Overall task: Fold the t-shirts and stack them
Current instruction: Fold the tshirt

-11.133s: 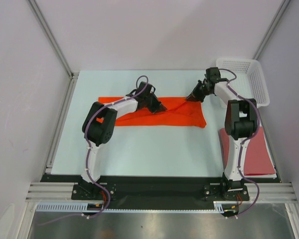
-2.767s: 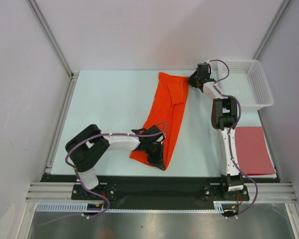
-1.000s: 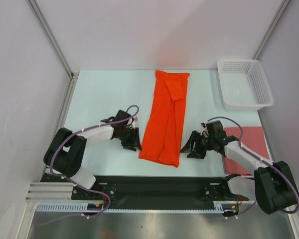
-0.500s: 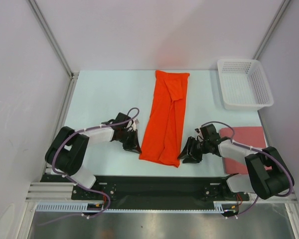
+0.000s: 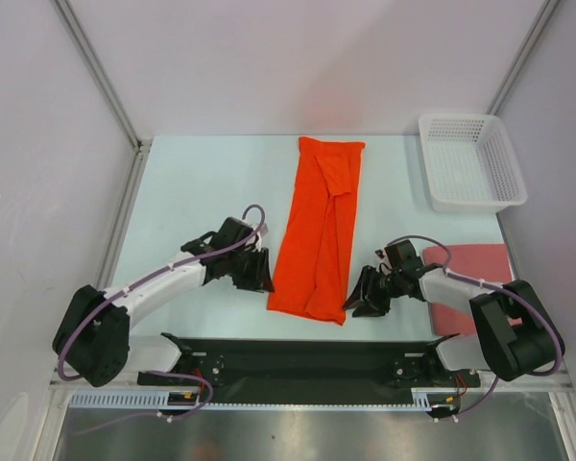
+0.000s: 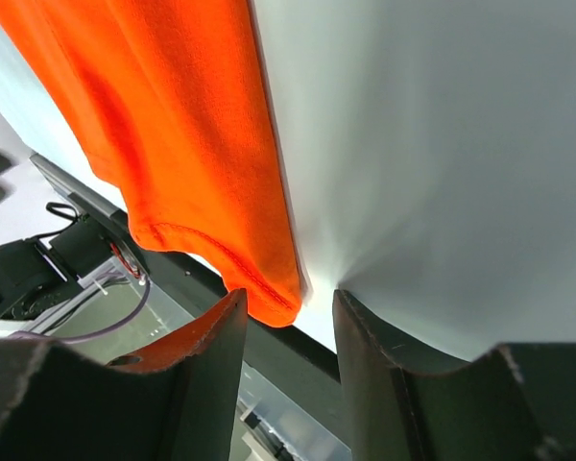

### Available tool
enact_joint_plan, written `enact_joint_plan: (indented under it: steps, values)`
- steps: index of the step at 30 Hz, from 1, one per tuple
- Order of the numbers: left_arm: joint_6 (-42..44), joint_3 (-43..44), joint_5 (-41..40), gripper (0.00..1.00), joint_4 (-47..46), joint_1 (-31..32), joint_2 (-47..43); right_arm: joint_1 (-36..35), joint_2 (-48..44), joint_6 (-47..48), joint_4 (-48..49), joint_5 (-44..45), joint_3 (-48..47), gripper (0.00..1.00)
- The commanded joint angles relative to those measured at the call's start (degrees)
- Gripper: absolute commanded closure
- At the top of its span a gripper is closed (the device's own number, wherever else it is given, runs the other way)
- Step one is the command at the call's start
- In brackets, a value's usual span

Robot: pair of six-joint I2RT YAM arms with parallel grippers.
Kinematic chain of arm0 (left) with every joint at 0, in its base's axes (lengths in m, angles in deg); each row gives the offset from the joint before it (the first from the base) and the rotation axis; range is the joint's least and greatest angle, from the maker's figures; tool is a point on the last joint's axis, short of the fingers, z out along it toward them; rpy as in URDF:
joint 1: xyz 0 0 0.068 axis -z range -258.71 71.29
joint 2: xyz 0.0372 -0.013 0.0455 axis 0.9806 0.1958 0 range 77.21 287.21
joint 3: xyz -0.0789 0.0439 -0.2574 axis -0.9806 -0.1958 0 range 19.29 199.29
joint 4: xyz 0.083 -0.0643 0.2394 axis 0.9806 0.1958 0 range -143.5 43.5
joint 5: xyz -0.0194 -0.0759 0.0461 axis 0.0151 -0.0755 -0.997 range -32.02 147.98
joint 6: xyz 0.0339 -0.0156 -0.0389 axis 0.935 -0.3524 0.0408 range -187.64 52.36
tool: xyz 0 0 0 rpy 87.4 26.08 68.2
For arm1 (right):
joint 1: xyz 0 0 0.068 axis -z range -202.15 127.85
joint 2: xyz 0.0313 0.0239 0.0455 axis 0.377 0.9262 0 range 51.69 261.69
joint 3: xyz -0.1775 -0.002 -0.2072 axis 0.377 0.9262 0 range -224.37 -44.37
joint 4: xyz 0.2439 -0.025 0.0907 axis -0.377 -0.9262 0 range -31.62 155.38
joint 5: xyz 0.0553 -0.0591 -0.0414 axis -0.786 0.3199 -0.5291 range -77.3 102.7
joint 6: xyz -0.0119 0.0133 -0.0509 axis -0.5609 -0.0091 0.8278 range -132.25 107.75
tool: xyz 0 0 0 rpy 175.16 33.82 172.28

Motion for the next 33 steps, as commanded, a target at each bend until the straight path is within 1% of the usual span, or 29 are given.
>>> enact_joint_plan:
  steps: [1,3,4,5,8,9,12,19,25,27,28,29,31,32,33]
  values:
    - [-0.9,4.2,4.6,0.60,-4.8,2.4,0.6,-0.3,-2.1,0.5,-2.0,2.5,-0.1,0.53]
    - [-1.3,5.4,7.9,0.61,-7.8,3.8,3.8,-0.3,-2.7,0.1,-1.9,2.6,-0.1,0.53]
    - [-1.3,7.1,8.1,0.60,-8.4,5.3,5.6,-0.3,-2.8,-0.5,-1.7,2.5,0.0,0.52]
    - [-1.0,7.9,8.1,0.60,-8.9,6.2,8.7,-0.2,-3.0,-0.8,-1.2,2.1,0.2,0.52]
    - [-0.1,11.3,6.8,0.60,-10.0,9.3,13.2,-0.3,-3.6,-2.1,-0.3,1.7,0.7,0.52]
    - [0.0,12.2,7.0,0.60,-10.1,9.9,16.0,-0.2,-4.3,-2.5,-0.2,1.8,0.8,0.52]
    - [0.1,14.4,7.3,0.59,-10.4,11.9,19.4,-0.3,-6.1,-3.9,0.0,2.2,1.4,0.52]
    - [0.3,15.7,8.7,0.59,-10.0,12.8,23.3,-0.4,-8.7,-5.7,0.2,2.9,2.8,0.52]
    - [0.9,16.6,11.1,0.60,-10.0,13.2,25.6,-0.5,-7.8,-5.8,0.8,2.8,2.6,0.52]
    - [1.0,16.6,11.5,0.62,-10.1,13.3,25.7,-0.6,-7.1,-5.9,1.5,2.7,2.6,0.53]
    - [1.0,16.6,11.5,0.65,-10.0,13.3,25.7,-0.6,-7.0,-6.1,1.7,2.6,2.5,0.53]
    - [1.0,16.6,11.2,0.75,-10.0,13.4,25.4,-0.7,-6.5,-6.2,2.1,2.5,2.5,0.52]
    - [0.6,16.0,10.2,0.88,-9.5,13.4,24.7,-1.0,-6.1,-6.4,2.4,2.3,2.4,0.52]
    - [0.3,15.8,10.0,0.96,-9.5,13.4,23.5,-1.2,-5.7,-6.4,2.7,2.1,2.3,0.52]
    - [0.0,15.4,9.7,0.99,-9.4,13.4,23.0,-1.2,-5.1,-6.5,2.9,2.0,2.2,0.52]
